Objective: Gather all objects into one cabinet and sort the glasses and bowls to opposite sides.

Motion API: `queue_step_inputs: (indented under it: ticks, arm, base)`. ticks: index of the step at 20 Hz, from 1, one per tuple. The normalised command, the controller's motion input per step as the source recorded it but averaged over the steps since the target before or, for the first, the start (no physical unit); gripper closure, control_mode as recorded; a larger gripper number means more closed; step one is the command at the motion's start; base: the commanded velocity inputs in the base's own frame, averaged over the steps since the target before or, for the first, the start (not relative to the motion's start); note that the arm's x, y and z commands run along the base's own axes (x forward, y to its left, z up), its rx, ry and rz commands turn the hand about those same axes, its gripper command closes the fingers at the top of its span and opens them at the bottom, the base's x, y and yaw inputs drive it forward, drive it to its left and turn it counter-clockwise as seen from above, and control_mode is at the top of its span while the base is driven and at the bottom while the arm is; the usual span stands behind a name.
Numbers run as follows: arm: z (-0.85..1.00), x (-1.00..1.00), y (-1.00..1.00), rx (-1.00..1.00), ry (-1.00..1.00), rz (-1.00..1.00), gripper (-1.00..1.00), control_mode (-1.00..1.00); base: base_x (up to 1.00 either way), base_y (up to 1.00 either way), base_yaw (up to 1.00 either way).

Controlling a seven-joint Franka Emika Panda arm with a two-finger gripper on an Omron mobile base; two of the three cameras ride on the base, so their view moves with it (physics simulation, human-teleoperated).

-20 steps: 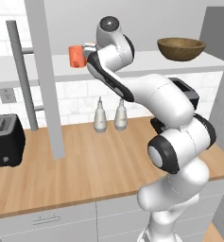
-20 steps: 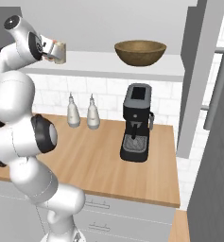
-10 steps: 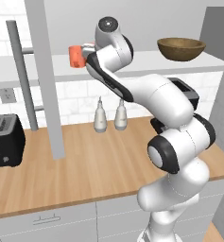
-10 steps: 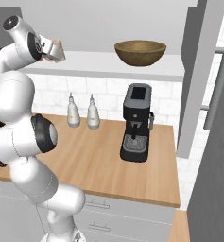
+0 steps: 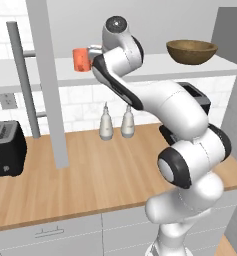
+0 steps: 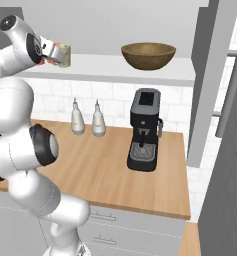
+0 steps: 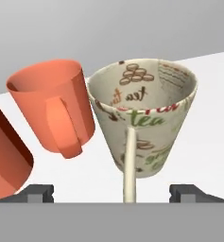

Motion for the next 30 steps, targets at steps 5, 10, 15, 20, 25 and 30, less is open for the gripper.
queue_step_inputs:
  ticks: [5,10,15,20,25,30]
  arm:
    - [0.00,-0.28,-0.28,0.00,-0.06,0.00,-1.00,-1.00]
    - [0.00,-0.53,-0.02,0.00,-0.07,0.00,-1.00,-1.00]
    - [0.00,-0.65,-0.05,0.00,-0.06,0.00,-1.00,-1.00]
    - [0.16,-0.50,-0.67,0.00,-0.06,0.01,-1.00,-1.00]
    - [0.13,-0.44,-0.98,0.00,0.00,0.05,-1.00,-1.00]
    - [0.02,-0.44,-0.89,0.00,0.00,0.14,-1.00,-1.00]
  base:
    - [0.00,0.00,0.00]
    - [0.00,0.00,0.00]
    - [0.00,0.00,0.00]
    - [0.00,0.00,0.00]
    - [0.00,0.00,0.00]
    - [0.00,0.00,0.00]
